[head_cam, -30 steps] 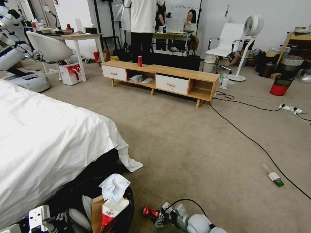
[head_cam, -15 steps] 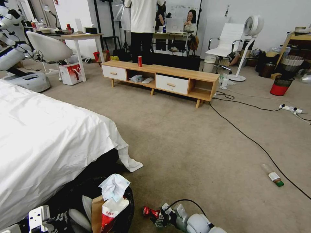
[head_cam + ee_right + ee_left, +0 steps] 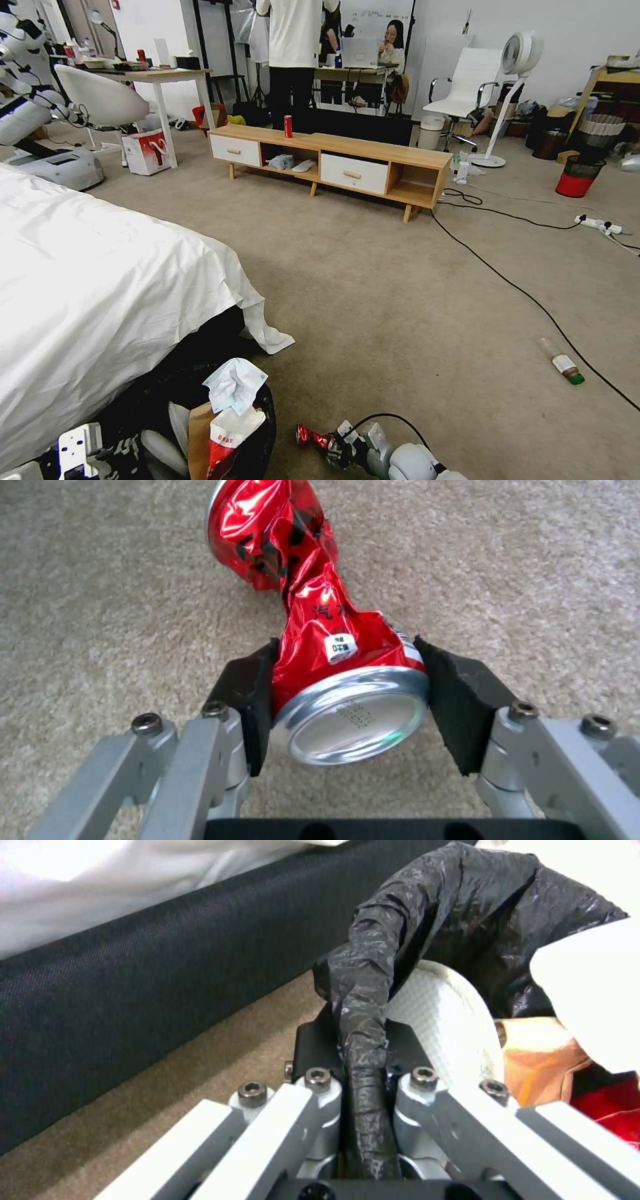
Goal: Pick up the trash bin and place the garbage on the floor into it.
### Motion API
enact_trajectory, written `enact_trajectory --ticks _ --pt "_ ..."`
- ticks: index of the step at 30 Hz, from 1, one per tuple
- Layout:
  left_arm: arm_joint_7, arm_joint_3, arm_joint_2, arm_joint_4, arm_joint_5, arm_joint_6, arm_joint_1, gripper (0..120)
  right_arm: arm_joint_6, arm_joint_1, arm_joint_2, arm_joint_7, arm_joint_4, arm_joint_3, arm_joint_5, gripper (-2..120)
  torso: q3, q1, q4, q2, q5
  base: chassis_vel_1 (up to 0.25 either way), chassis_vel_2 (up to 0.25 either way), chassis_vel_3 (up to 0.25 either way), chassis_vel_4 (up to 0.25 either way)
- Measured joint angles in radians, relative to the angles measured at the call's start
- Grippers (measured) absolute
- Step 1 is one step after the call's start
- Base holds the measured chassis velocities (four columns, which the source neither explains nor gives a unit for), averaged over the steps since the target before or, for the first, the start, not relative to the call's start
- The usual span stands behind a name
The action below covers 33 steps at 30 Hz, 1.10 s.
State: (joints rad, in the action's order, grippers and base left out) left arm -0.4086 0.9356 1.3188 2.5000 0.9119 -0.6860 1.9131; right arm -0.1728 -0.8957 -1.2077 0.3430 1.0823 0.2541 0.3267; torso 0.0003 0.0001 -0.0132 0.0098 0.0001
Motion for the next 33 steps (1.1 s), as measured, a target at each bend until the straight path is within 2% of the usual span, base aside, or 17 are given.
enact_trajectory --ticks 10,14,17,20,21,23,25,27,29,31,33 --pt "-0.001 -0.003 0.002 0.0 -0.001 0.0 0.0 4 0.006 -0.02 0.007 0.0 0.033 -0.06 -0.004 48 0.0 0.0 -0.0002 0.0 0.0002 0.0 0.0 0.0 0.0" --pt "-0.001 -0.015 0.001 0.0 -0.004 0.0 0.0 4 0.041 -0.043 0.055 0.004 0.118 -0.147 0.017 48 0.0 0.0 -0.0003 0.0 0.0 0.0 0.0 0.0 0.0" --pt "0.0 -0.022 -0.002 0.0 -0.004 -0.001 0.001 4 0.07 -0.065 0.096 0.005 0.193 -0.212 0.073 48 0.0 0.0 -0.0001 0.0 -0.0003 0.0 0.0 0.0 0.0" --pt "0.003 -0.028 -0.015 0.0 0.001 -0.001 0.002 4 0.096 -0.112 0.169 0.004 0.338 -0.305 0.193 48 0.0 0.0 -0.0001 0.0 0.0001 0.0 0.0 0.0 0.0" --pt "0.003 -0.028 -0.015 0.0 0.001 -0.001 0.002 4 0.096 -0.112 0.169 0.004 0.338 -0.305 0.193 48 0.0 0.0 -0.0001 0.0 0.0001 0.0 0.0 0.0 0.0" --pt "0.004 -0.036 -0.025 0.0 0.006 -0.001 0.001 4 0.11 -0.15 0.222 0.008 0.471 -0.373 0.267 48 0.0 0.0 -0.0005 0.0 0.0001 0.0 0.0 0.0 0.0" --pt "0.004 -0.04 -0.027 0.0 0.006 0.0 0.0 4 0.113 -0.159 0.234 0.011 0.507 -0.392 0.286 48 0.0 0.0 -0.0003 0.0 -0.0001 0.0 0.0 0.0 0.0" --pt "0.005 -0.051 -0.032 0.0 0.007 -0.001 -0.002 4 0.122 -0.184 0.267 0.031 0.625 -0.443 0.36 48 0.0 0.0 0.0 0.0 0.0002 0.0 0.0 0.0 0.0" --pt "0.005 -0.051 -0.033 0.0 0.007 -0.001 -0.002 4 0.125 -0.186 0.27 0.034 0.637 -0.449 0.369 48 0.0 0.0 0.0 0.0 0.0001 0.0 0.0 0.0 0.0" --pt "0.007 -0.06 -0.04 0.0 0.006 -0.001 -0.001 4 0.156 -0.186 0.296 0.083 0.748 -0.481 0.471 48 0.0 0.0 -0.0002 0.0 0.0 0.0 0.0 0.0 0.0" --pt "0.009 -0.062 -0.041 0.0 0.007 -0.001 0.001 4 0.162 -0.178 0.299 0.098 0.774 -0.482 0.506 48 0.0 0.0 -0.0001 0.0 0.0 0.0 0.0 0.0 0.0"
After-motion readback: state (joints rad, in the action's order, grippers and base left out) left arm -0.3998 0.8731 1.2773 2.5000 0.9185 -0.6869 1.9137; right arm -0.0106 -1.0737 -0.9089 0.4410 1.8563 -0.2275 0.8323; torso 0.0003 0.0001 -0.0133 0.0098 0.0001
